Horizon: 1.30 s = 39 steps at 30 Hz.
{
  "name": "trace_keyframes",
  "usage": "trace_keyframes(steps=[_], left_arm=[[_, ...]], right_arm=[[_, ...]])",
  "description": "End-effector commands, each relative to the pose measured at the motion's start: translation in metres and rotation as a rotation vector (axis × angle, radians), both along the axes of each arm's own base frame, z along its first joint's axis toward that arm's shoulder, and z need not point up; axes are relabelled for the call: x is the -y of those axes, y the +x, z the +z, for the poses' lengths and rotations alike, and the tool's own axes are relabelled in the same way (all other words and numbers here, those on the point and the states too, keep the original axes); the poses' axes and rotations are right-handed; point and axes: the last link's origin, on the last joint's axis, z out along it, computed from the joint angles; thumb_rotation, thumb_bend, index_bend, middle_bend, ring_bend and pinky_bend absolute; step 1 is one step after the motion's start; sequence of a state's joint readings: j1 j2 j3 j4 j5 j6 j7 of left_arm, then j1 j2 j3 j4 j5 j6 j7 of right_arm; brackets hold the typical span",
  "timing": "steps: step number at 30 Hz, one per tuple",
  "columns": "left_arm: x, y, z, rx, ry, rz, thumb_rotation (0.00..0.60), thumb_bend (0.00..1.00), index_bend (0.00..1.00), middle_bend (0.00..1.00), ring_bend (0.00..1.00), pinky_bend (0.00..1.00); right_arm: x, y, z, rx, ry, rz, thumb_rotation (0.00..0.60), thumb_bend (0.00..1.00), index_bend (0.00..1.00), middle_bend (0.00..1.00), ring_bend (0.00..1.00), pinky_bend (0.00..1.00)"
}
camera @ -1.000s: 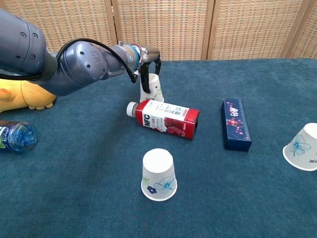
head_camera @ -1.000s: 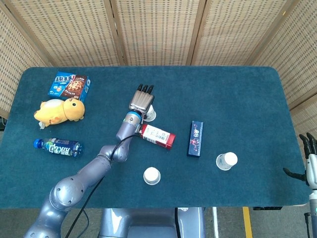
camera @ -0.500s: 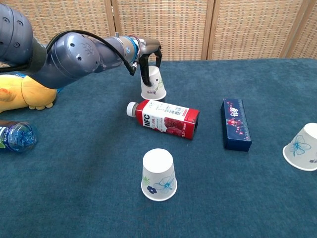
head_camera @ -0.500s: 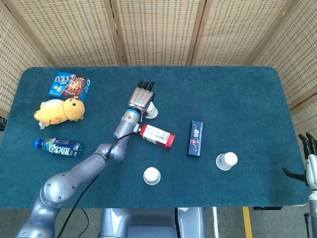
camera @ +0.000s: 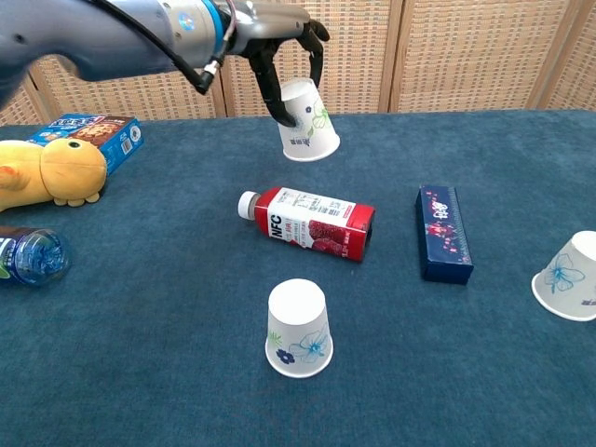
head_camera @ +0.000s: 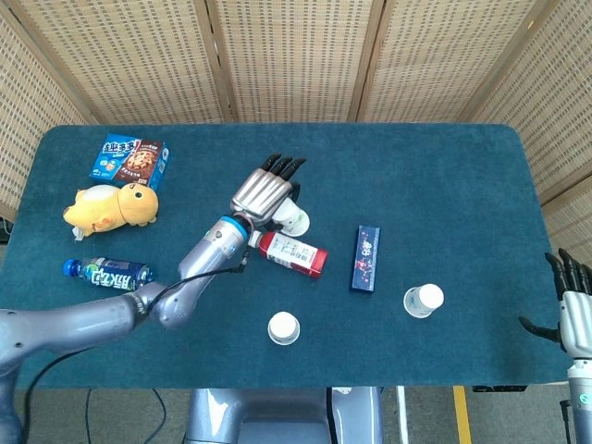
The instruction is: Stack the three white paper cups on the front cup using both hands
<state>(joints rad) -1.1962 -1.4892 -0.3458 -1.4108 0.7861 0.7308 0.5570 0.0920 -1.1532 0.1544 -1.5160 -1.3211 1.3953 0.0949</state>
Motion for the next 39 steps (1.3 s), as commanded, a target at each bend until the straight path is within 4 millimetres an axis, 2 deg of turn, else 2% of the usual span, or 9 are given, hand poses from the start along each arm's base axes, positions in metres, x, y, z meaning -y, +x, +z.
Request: trace_keyframes(steps=[1, 6, 10, 16, 28, 39], left_arm=[[0.050, -0.036, 0.056, 0.001, -0.011, -0.047, 0.600, 0.21, 0.46, 0.00, 0.00, 0.02], [0.081, -0.054, 0.065, -0.016, -0.094, -0.050, 0.600, 0.21, 0.45, 0.00, 0.00, 0.02], [0.098, -0.062, 0.071, -0.053, -0.124, -0.084, 0.600, 0.21, 0.44, 0.00, 0.00, 0.02], [0.118, -0.066, 0.059, -0.058, -0.177, -0.131, 0.600, 0.21, 0.45, 0.00, 0.00, 0.02], [0.139, -0.057, 0.014, -0.017, -0.287, -0.159, 0.600, 0.21, 0.44, 0.00, 0.00, 0.02], [0.138, -0.047, -0.002, -0.007, -0.313, -0.158, 0.600, 0.21, 0.44, 0.00, 0.00, 0.01]], right_arm=[[0.000, 0.001, 0.000, 0.002, 0.000, 0.000, 0.600, 0.13, 0.00, 0.00, 0.00, 0.00], [0.001, 0.002, -0.001, 0.002, -0.001, 0.005, 0.600, 0.13, 0.00, 0.00, 0.00, 0.00], [0.001, 0.004, -0.002, 0.008, -0.002, 0.014, 0.600, 0.13, 0.00, 0.00, 0.00, 0.00], [-0.001, 0.007, -0.002, 0.015, 0.000, 0.028, 0.600, 0.13, 0.00, 0.00, 0.00, 0.00], [-0.003, 0.006, 0.006, 0.032, -0.025, 0.026, 0.600, 0.13, 0.00, 0.00, 0.00, 0.00], [-0.003, 0.002, 0.011, 0.038, -0.043, 0.014, 0.600, 0.13, 0.00, 0.00, 0.00, 0.00]])
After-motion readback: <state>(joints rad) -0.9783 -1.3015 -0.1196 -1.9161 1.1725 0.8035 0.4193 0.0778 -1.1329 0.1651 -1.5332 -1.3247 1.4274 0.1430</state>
